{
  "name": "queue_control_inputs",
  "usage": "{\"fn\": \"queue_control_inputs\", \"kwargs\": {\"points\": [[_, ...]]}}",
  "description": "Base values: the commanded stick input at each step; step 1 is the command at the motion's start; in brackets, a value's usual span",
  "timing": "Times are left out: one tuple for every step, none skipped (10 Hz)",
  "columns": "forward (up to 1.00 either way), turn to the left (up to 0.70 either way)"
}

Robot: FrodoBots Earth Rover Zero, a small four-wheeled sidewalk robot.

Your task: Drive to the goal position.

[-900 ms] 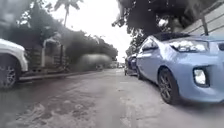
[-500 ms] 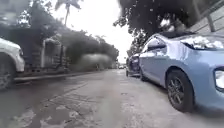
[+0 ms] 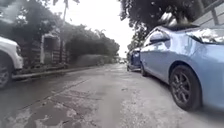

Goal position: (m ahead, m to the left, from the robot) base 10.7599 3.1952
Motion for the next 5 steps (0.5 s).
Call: {"fn": "queue_control_inputs", "kwargs": {"points": [[0.02, 0.0], [-0.44, 0.0], [-0.7, 0.0], [-0.7, 0.0], [-0.7, 0.0]]}}
